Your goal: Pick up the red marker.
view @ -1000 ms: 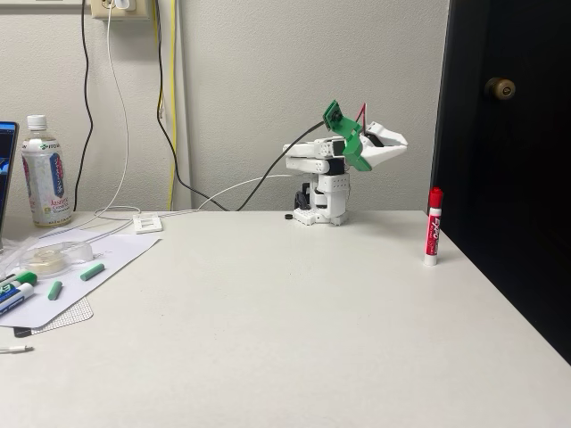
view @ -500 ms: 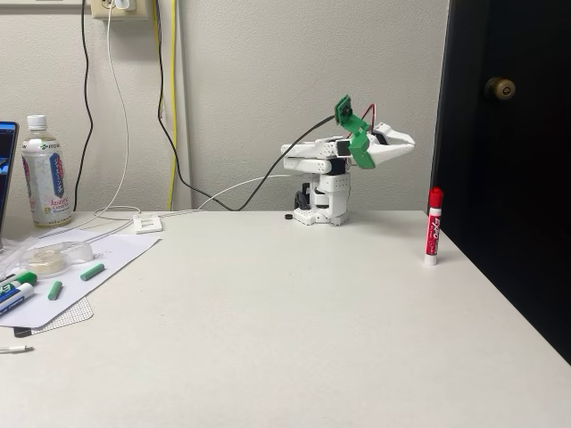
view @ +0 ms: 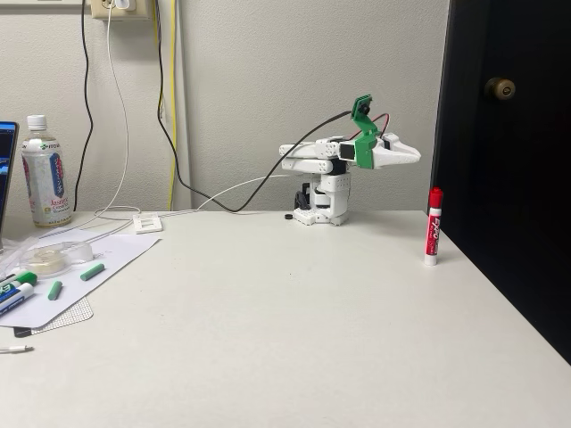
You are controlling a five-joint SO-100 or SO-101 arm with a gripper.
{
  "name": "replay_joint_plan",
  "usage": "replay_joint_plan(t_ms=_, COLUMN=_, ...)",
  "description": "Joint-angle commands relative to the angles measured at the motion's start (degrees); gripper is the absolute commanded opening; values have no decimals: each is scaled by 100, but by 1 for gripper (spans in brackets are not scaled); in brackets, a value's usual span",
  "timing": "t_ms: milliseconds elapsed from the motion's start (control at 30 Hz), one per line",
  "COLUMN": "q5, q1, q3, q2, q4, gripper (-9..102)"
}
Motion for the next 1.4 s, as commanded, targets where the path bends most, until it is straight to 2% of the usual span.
replay_joint_plan(t_ms=0, q5=-246, q1=-44, q3=-26, q2=35, q4=185, gripper=0)
replay_joint_plan(t_ms=133, q5=-589, q1=35, q3=-26, q2=35, q4=510, gripper=0)
replay_joint_plan(t_ms=467, q5=-448, q1=193, q3=-167, q2=9, q4=1178, gripper=0)
replay_joint_plan(t_ms=600, q5=-483, q1=229, q3=-598, q2=-220, q4=1723, gripper=0)
replay_joint_plan(t_ms=767, q5=-589, q1=229, q3=-1582, q2=-1318, q4=2303, gripper=0)
replay_joint_plan(t_ms=1033, q5=-773, q1=272, q3=-1775, q2=-1811, q4=2136, gripper=0)
replay_joint_plan(t_ms=1367, q5=-1116, q1=589, q3=-1740, q2=-2057, q4=2303, gripper=0)
